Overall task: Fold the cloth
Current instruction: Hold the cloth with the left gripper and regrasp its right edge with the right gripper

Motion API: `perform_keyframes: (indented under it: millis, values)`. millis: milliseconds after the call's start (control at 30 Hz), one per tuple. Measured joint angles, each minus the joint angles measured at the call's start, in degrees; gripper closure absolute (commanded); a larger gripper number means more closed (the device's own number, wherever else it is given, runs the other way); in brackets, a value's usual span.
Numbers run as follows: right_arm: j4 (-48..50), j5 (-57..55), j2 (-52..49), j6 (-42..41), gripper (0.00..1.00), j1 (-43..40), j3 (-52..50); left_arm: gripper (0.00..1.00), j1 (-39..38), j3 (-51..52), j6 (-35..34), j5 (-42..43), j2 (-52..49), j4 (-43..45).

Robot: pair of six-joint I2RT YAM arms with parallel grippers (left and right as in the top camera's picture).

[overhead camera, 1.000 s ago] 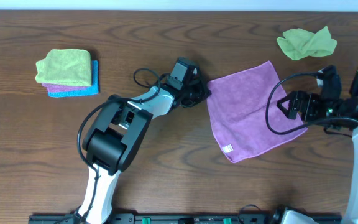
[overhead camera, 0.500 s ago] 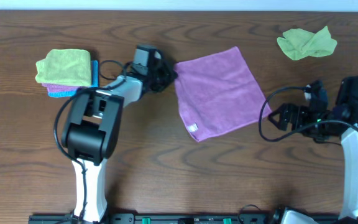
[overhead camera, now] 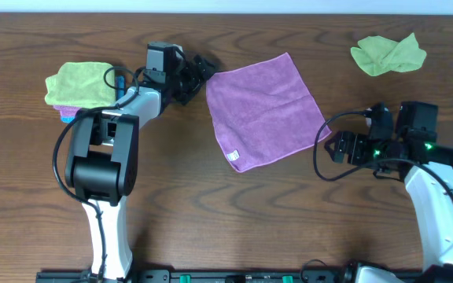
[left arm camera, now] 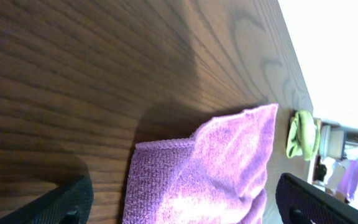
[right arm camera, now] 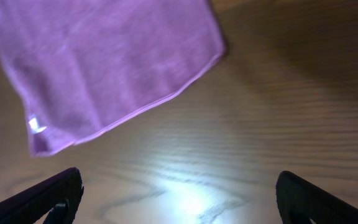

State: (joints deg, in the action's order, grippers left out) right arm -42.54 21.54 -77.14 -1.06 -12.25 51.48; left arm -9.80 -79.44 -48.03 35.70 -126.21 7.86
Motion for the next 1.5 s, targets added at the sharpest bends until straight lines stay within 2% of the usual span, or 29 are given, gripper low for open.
perform_keyframes:
  millis: [267, 467, 767, 933, 1167, 1400, 1500]
  values:
    - [9.68, -2.45, -11.78, -3.78, 0.02, 0.02, -0.35, 0.05, 1.51, 0.00, 2.34, 5.60, -0.02, -2.54]
    - [15.23, -0.42, -20.76, -6.36, 0.05, 0.00, -0.39, 0.04, 1.73, -0.35, 8.44, 12.37, -0.02, -8.37]
    - [21.90, 4.37, -22.47, -9.92, 0.10, 0.02, -0.39, 0.04, 1.46, -4.31, 26.25, 18.32, 0.09, -31.63]
    - [23.54, 5.03, -22.77, -11.78, 0.12, 0.20, -0.46, 0.04, 1.11, -4.92, 31.67, 18.38, 0.09, -36.17]
    - [26.88, 6.03, -23.85, -13.86, 0.15, 0.92, -0.50, 0.04, -0.39, -5.33, 34.73, 18.38, 0.11, -39.15]
    - [30.08, 9.46, -26.80, -15.58, 0.28, 1.95, 0.50, 0.05, -2.91, -5.51, 35.06, 18.38, 0.11, -40.61]
    - [30.42, 10.27, -27.50, -15.98, 0.38, 2.89, 0.72, 0.05, -3.23, -5.70, 35.26, 18.38, 0.11, -41.97]
